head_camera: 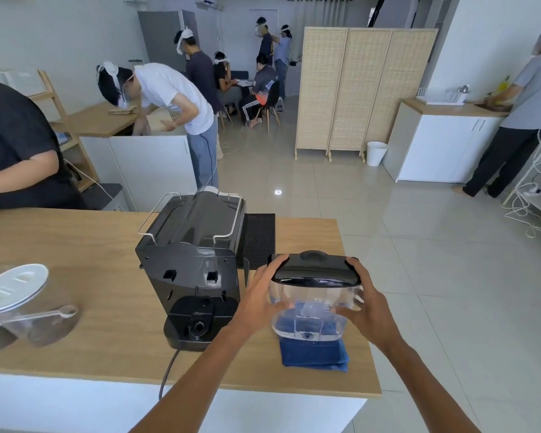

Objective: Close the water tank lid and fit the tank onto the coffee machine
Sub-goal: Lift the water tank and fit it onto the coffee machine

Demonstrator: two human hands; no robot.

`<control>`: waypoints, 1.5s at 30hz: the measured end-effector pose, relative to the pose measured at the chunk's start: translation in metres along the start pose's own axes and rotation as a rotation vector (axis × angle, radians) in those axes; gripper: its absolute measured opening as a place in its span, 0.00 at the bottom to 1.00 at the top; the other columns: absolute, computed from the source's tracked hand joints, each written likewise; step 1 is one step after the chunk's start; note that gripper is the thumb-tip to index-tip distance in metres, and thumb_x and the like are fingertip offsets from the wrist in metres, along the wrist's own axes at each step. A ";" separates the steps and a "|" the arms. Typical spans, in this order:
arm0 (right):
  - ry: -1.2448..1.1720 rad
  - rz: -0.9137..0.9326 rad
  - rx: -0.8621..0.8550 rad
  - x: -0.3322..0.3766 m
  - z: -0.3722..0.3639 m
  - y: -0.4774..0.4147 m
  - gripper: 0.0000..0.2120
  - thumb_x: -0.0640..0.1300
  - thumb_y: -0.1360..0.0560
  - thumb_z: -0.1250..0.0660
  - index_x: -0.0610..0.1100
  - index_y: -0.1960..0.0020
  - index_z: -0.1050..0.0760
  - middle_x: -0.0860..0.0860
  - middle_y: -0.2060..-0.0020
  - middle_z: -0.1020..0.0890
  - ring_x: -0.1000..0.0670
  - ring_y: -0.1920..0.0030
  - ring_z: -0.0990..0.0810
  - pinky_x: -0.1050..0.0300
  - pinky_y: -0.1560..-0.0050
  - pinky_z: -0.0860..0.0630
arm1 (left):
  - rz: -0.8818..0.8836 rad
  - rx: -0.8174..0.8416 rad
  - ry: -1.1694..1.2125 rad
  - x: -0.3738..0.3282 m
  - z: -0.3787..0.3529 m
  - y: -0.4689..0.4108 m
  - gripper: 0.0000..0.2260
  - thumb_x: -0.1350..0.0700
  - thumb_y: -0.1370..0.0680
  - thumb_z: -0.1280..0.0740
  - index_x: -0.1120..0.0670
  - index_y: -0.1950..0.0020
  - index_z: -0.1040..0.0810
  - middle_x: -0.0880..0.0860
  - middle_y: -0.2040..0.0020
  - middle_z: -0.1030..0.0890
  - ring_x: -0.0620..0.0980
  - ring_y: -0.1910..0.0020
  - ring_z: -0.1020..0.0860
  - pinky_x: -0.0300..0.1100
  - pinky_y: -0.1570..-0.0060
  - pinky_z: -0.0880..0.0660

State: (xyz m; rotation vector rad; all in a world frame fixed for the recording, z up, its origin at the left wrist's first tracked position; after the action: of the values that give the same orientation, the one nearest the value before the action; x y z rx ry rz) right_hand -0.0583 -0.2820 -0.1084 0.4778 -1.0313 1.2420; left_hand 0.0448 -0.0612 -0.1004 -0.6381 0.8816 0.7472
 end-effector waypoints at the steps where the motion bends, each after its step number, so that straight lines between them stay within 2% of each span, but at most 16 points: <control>1: -0.017 -0.001 -0.001 0.001 0.000 0.002 0.47 0.37 0.32 0.20 0.66 0.26 0.42 0.57 0.32 0.25 0.48 0.34 0.24 0.67 0.40 0.24 | 0.010 0.002 -0.001 -0.001 0.000 0.001 0.43 0.54 0.29 0.21 0.30 0.23 0.41 0.48 0.26 0.30 0.71 0.36 0.29 0.62 0.29 0.31; 2: -0.034 0.002 -0.003 0.003 0.000 0.005 0.47 0.37 0.32 0.20 0.66 0.27 0.42 0.56 0.32 0.25 0.49 0.34 0.24 0.69 0.40 0.25 | 0.015 0.002 -0.003 -0.001 0.000 0.002 0.43 0.54 0.28 0.21 0.29 0.24 0.41 0.47 0.25 0.31 0.74 0.34 0.31 0.63 0.29 0.32; 4: -0.056 0.009 -0.007 0.009 0.000 0.011 0.47 0.39 0.32 0.20 0.66 0.27 0.42 0.53 0.31 0.25 0.49 0.33 0.25 0.62 0.36 0.24 | 0.000 -0.003 -0.004 -0.006 0.001 0.007 0.42 0.54 0.28 0.21 0.27 0.24 0.41 0.45 0.23 0.32 0.73 0.30 0.34 0.65 0.28 0.34; 6: -0.059 0.011 -0.007 0.017 0.001 0.017 0.47 0.40 0.32 0.20 0.68 0.27 0.42 0.52 0.29 0.26 0.49 0.32 0.25 0.49 0.32 0.25 | -0.023 -0.012 -0.005 -0.012 0.005 0.011 0.41 0.54 0.27 0.22 0.30 0.23 0.40 0.43 0.23 0.32 0.64 0.26 0.33 0.64 0.28 0.34; 8: -0.047 0.030 -0.009 0.030 0.005 0.020 0.48 0.41 0.32 0.19 0.70 0.27 0.42 0.56 0.30 0.25 0.51 0.33 0.24 0.46 0.32 0.25 | -0.051 -0.035 0.003 -0.020 0.013 0.016 0.41 0.52 0.28 0.21 0.31 0.23 0.40 0.41 0.24 0.31 0.47 0.33 0.26 0.59 0.30 0.29; 10: -0.020 0.055 -0.006 0.047 0.011 0.022 0.48 0.44 0.33 0.20 0.72 0.27 0.43 0.65 0.34 0.25 0.55 0.36 0.23 0.49 0.33 0.24 | -0.070 -0.057 0.024 -0.033 0.024 0.022 0.40 0.48 0.29 0.21 0.29 0.24 0.39 0.37 0.26 0.31 0.41 0.46 0.25 0.54 0.35 0.25; 12: -0.009 0.077 -0.001 0.065 0.016 0.026 0.47 0.50 0.34 0.21 0.72 0.26 0.43 0.74 0.38 0.25 0.60 0.38 0.22 0.53 0.35 0.23 | -0.082 -0.074 0.076 -0.047 0.036 0.031 0.39 0.42 0.31 0.23 0.29 0.24 0.38 0.32 0.27 0.31 0.43 0.43 0.27 0.47 0.34 0.26; 17: -0.043 0.160 0.015 0.106 0.014 0.041 0.49 0.55 0.37 0.20 0.66 0.23 0.42 0.72 0.37 0.24 0.59 0.40 0.21 0.58 0.39 0.23 | -0.135 -0.143 0.059 -0.070 0.074 0.067 0.39 0.42 0.31 0.22 0.31 0.24 0.36 0.31 0.28 0.31 0.40 0.47 0.29 0.28 0.44 0.29; 22: -0.118 0.210 0.069 0.141 -0.015 0.053 0.48 0.54 0.37 0.19 0.67 0.24 0.41 0.69 0.36 0.24 0.58 0.40 0.20 0.73 0.43 0.25 | -0.130 -0.236 0.014 -0.076 0.116 0.111 0.39 0.47 0.30 0.21 0.32 0.24 0.35 0.30 0.28 0.29 0.31 0.32 0.30 0.21 0.40 0.32; 25: -0.143 0.206 0.092 0.157 -0.041 0.054 0.48 0.52 0.36 0.19 0.68 0.24 0.41 0.72 0.37 0.23 0.61 0.40 0.21 0.73 0.42 0.26 | -0.104 -0.264 0.029 -0.068 0.137 0.127 0.38 0.49 0.30 0.21 0.36 0.24 0.33 0.33 0.30 0.26 0.33 0.36 0.27 0.22 0.38 0.33; 28: -0.166 0.207 0.120 0.168 -0.068 0.049 0.47 0.53 0.36 0.21 0.70 0.24 0.42 0.70 0.36 0.23 0.60 0.39 0.21 0.72 0.39 0.27 | -0.086 -0.288 0.039 -0.056 0.155 0.135 0.37 0.53 0.28 0.21 0.35 0.24 0.33 0.31 0.30 0.27 0.32 0.32 0.29 0.23 0.37 0.34; 31: -0.160 0.210 0.130 0.173 -0.091 0.038 0.50 0.48 0.35 0.19 0.70 0.23 0.44 0.56 0.37 0.19 0.55 0.41 0.19 0.70 0.37 0.27 | -0.075 -0.316 0.042 -0.042 0.172 0.138 0.37 0.51 0.28 0.22 0.35 0.24 0.34 0.31 0.29 0.28 0.31 0.34 0.28 0.20 0.40 0.33; 33: -0.137 0.203 0.131 0.174 -0.105 0.030 0.51 0.46 0.34 0.18 0.70 0.23 0.45 0.45 0.43 0.18 0.47 0.45 0.19 0.72 0.39 0.27 | -0.067 -0.327 0.032 -0.030 0.185 0.137 0.37 0.50 0.28 0.22 0.35 0.23 0.34 0.33 0.33 0.25 0.38 0.42 0.26 0.23 0.43 0.30; 37: -0.099 0.193 0.073 0.179 -0.125 0.021 0.50 0.55 0.35 0.21 0.70 0.22 0.47 0.48 0.59 0.19 0.51 0.53 0.18 0.75 0.41 0.28 | -0.043 -0.325 0.022 -0.009 0.209 0.129 0.38 0.48 0.29 0.21 0.34 0.23 0.35 0.44 0.47 0.26 0.51 0.52 0.25 0.30 0.46 0.27; 41: -0.077 0.182 0.011 0.178 -0.145 0.012 0.53 0.46 0.33 0.19 0.67 0.21 0.49 0.40 0.44 0.23 0.51 0.45 0.19 0.76 0.45 0.28 | -0.072 -0.337 -0.010 0.005 0.226 0.118 0.39 0.50 0.28 0.21 0.33 0.23 0.36 0.39 0.62 0.33 0.41 0.64 0.34 0.33 0.59 0.32; 45: -0.010 0.161 -0.044 0.174 -0.164 0.005 0.54 0.47 0.32 0.20 0.68 0.20 0.52 0.38 0.40 0.28 0.46 0.42 0.23 0.77 0.49 0.27 | -0.091 -0.354 0.025 0.025 0.237 0.113 0.39 0.50 0.28 0.21 0.33 0.22 0.36 0.44 0.67 0.38 0.43 0.68 0.38 0.30 0.65 0.37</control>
State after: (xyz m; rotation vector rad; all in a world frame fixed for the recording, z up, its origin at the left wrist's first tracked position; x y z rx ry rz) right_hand -0.0056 -0.0573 -0.0438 0.3726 -1.1204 1.3577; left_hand 0.0706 0.1907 -0.0262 -0.9964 0.7426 0.8212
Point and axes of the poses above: each hand's wrist, its own y-axis away from the middle knuckle, its own z-axis out of the back of the hand, x = y × z, the point moved 7 cm from there along -y, towards the middle knuckle
